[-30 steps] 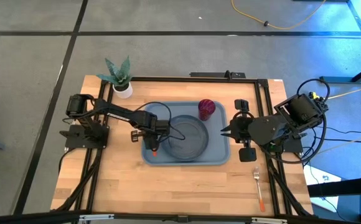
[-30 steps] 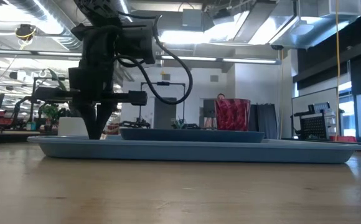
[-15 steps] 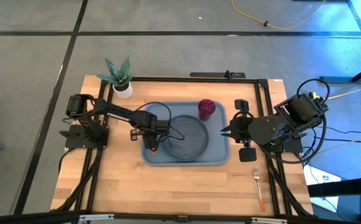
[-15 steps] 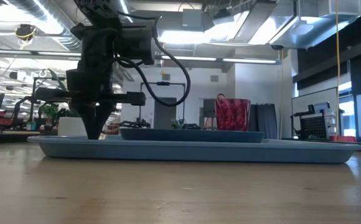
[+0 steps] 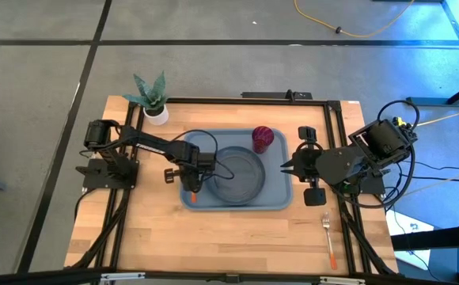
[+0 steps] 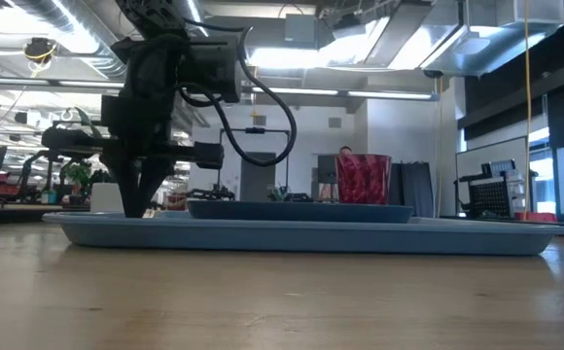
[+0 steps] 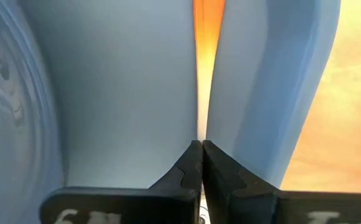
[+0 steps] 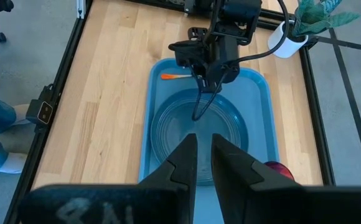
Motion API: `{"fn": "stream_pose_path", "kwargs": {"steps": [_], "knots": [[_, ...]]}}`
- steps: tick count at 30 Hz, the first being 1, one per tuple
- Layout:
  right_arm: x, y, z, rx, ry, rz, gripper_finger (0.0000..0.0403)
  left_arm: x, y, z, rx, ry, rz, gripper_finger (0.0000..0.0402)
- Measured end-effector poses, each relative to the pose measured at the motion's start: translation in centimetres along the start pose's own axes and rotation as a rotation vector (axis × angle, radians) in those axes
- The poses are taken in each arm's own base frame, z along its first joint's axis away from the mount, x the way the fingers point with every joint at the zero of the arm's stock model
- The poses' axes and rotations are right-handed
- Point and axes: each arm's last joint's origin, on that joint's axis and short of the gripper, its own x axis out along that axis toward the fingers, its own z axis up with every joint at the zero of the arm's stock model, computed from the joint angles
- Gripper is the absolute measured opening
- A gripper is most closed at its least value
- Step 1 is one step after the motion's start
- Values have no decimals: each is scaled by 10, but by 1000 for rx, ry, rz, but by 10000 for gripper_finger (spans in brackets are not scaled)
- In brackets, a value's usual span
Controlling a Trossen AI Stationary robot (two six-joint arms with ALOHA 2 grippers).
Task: Pick and place plate/cup/fork/spoon on tray
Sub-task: Adjust the orange spoon on the blue tray
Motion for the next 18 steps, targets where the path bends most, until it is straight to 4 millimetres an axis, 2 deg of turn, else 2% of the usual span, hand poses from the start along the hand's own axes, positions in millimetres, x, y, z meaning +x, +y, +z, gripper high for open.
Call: {"fn": "stream_pose_path", "kwargs": {"steps": [7,18], "knots": [[0,0,0,0,0,0,49,0,2,-1,-33,-19,16,0],[0,0,0,0,0,0,49,-2,7,-13,-158,-45,33,0]]}}
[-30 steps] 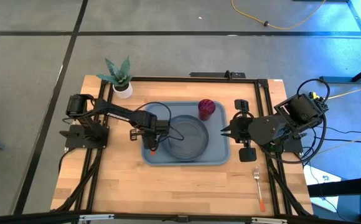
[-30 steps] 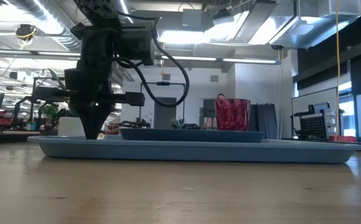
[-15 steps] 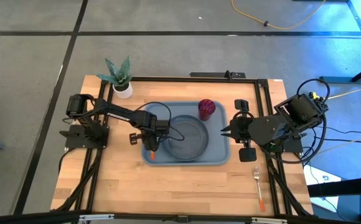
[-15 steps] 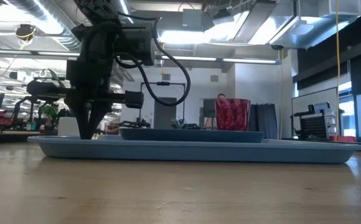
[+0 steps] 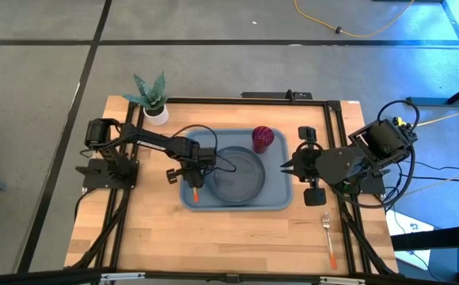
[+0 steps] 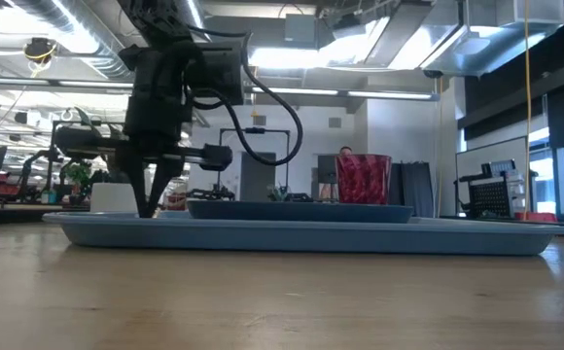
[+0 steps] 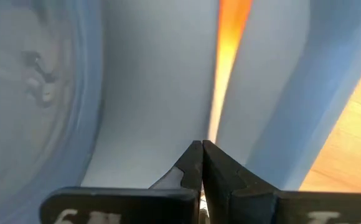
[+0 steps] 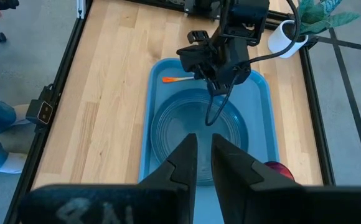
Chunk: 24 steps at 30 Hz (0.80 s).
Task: Pick and place plate/cup/fork/spoon on tray
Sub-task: Adjust the orange spoon on the blue tray
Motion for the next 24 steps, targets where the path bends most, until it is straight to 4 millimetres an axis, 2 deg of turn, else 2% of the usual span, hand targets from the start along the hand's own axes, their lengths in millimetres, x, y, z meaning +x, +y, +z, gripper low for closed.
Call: {"fn": "stream_pose_path", "kwargs": {"steps": [3,8,12,15,19,24], "knots": [[0,0,0,0,0,0,49,0,2,0,-29,12,26,0],[0,0,0,21,0,0,49,-2,1,3,74,102,63,0],[0,0,0,22,0,0,49,-17,9,13,32,74,97,0],[0,0,0,22,0,0,49,-30,14,20,-143,11,108,0],[0,0,0,21,0,0,49,-41,13,30,-551,-60,78,0],[0,0,0,17,0,0,49,-37,-5,49,-782,-103,-114,0]]}}
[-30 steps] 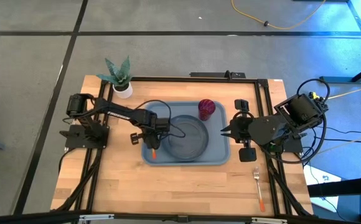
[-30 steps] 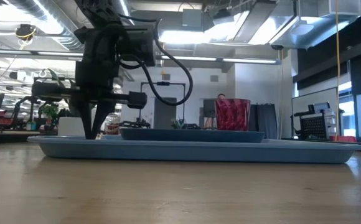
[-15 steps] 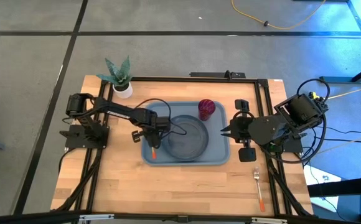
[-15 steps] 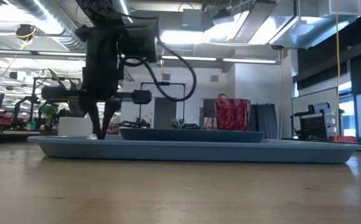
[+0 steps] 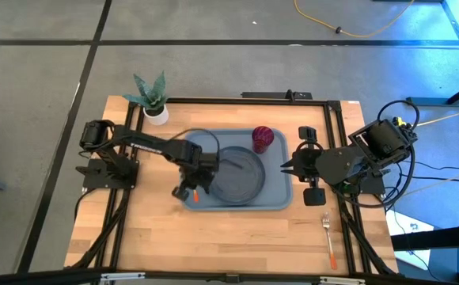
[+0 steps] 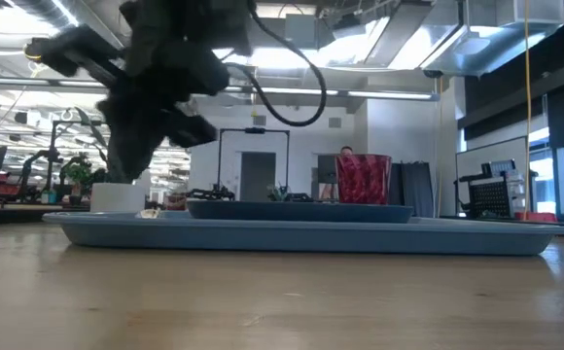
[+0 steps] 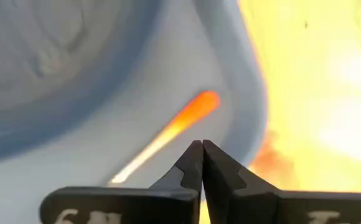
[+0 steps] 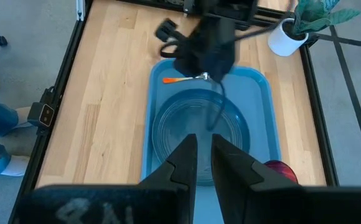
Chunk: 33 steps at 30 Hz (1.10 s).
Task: Pick and place plate/cup/fork/spoon on tray
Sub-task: Adjust the orange spoon on the blue tray
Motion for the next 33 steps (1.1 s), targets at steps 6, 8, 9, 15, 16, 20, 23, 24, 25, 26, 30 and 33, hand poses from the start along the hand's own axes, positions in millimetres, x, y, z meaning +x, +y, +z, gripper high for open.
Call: {"fn": "stream_pose_path", "kwargs": {"steps": [6,8,9,15,16,20,23,24,25,26,30,33], "knots": [[0,0,0,-3,0,0,49,14,-21,6,-195,2,153,0],[0,0,0,-14,0,0,49,17,-22,6,-277,-14,253,0],[0,0,0,-22,0,0,49,18,-21,5,-332,-21,295,0],[0,0,0,-29,0,-1,49,22,-1,-12,-721,-17,341,0],[0,0,0,-29,0,0,49,22,-1,-12,-740,-19,314,0],[0,0,0,-27,0,0,49,25,-12,-2,-659,-57,106,0],[0,0,0,-27,0,-1,49,27,-22,3,-588,-75,-18,0],[0,0,0,-26,0,-1,49,28,-25,4,-578,-72,-30,0],[0,0,0,-27,0,0,49,29,-27,4,-572,-70,-29,0],[0,0,0,-27,0,-1,49,29,-28,5,-568,-70,-14,0],[0,0,0,-30,0,0,49,30,-32,8,-552,-99,12,0],[0,0,0,-49,0,0,49,38,-34,12,-537,-106,36,0]]}}
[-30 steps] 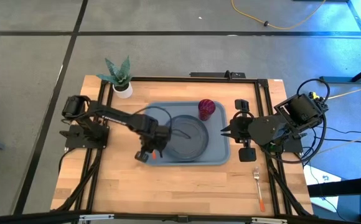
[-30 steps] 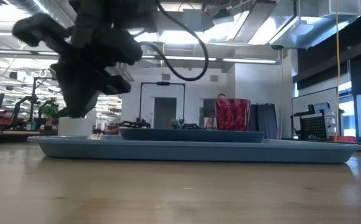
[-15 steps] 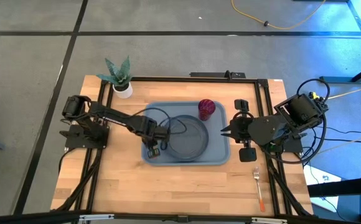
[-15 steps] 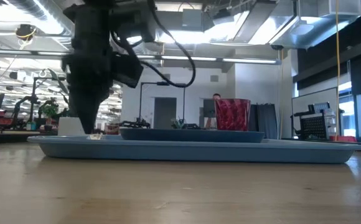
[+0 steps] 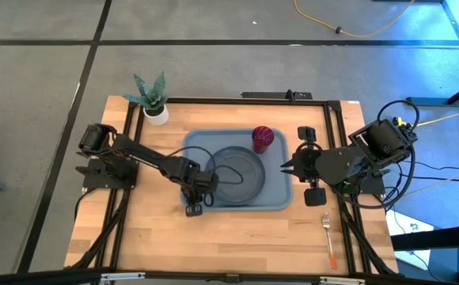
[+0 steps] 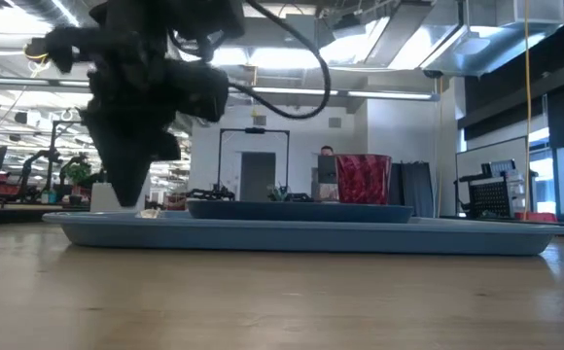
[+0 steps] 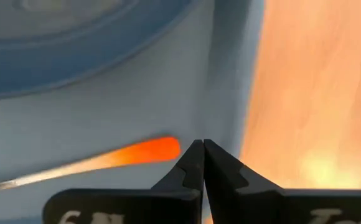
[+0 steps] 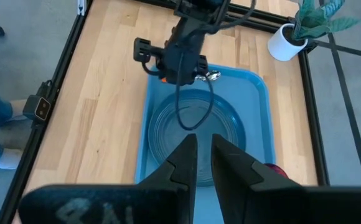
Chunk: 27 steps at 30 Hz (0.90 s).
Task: Pick and place plate/cup/fork/spoon on tray
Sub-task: Adjust the orange spoon on the blue tray
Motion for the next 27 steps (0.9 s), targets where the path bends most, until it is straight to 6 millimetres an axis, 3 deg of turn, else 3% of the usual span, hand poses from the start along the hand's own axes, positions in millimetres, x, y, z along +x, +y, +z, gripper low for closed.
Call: {"fn": "stream_pose_path", "kwargs": {"steps": [27], "knots": [[0,0,0,-2,0,0,49,30,-11,-6,51,43,78,0]]}}
